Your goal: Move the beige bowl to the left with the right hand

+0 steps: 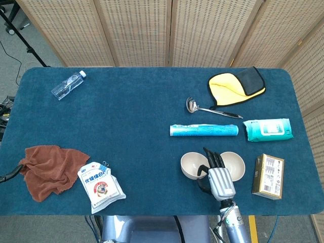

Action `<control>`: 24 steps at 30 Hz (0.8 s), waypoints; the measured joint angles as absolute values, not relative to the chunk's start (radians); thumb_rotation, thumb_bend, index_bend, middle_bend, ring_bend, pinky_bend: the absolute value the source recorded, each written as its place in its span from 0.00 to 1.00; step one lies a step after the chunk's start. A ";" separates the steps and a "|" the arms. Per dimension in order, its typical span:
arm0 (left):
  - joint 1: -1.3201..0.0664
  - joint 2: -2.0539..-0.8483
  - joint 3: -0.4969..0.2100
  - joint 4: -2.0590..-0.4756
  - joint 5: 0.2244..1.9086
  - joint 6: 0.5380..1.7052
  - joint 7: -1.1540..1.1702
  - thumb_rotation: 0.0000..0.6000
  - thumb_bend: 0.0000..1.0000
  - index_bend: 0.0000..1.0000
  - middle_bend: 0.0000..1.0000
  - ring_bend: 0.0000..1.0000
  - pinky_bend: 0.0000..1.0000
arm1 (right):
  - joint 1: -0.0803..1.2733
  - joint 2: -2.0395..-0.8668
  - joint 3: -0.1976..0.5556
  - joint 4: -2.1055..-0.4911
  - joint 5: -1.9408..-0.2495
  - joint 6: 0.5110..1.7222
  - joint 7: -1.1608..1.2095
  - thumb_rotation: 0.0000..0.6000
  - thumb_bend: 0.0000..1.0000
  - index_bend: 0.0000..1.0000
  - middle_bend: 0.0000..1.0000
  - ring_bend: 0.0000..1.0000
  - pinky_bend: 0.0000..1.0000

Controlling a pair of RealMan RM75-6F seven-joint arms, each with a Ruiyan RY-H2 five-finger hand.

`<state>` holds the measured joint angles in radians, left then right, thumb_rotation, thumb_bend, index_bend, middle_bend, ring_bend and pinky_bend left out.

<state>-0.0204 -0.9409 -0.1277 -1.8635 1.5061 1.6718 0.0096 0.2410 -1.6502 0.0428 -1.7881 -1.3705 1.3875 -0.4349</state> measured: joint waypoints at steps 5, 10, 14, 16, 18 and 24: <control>-0.020 -0.940 -0.128 -1.865 1.508 1.673 0.010 0.33 0.00 0.00 0.00 0.00 0.00 | 0.231 -1.652 0.035 -1.781 -1.372 1.391 -0.425 1.00 0.39 0.55 0.00 0.00 0.00; -0.018 -0.939 -0.128 -1.870 1.515 1.681 0.010 0.33 0.00 0.00 0.00 0.00 0.00 | 0.216 -1.652 0.023 -1.775 -1.377 1.401 -0.407 1.00 0.37 0.55 0.00 0.00 0.00; -0.015 -0.937 -0.128 -1.874 1.520 1.686 0.007 0.33 0.00 0.00 0.00 0.00 0.00 | 0.206 -1.648 0.013 -1.769 -1.389 1.406 -0.387 1.00 0.32 0.54 0.00 0.00 0.00; -0.015 -0.936 -0.129 -1.875 1.521 1.688 0.006 0.33 0.00 0.00 0.00 0.00 0.00 | 0.203 -1.644 0.008 -1.767 -1.401 1.406 -0.380 1.00 0.31 0.53 0.00 0.00 0.00; -0.014 -0.935 -0.128 -1.876 1.521 1.687 0.004 0.33 0.00 0.00 0.00 0.00 0.00 | 0.201 -1.643 0.006 -1.768 -1.413 1.409 -0.376 1.00 0.31 0.52 0.00 0.00 0.00; -0.014 -0.933 -0.128 -1.878 1.521 1.687 0.000 0.33 0.00 0.00 0.00 0.00 0.00 | 0.195 -1.644 0.005 -1.767 -1.438 1.421 -0.374 1.00 0.31 0.48 0.00 0.00 0.00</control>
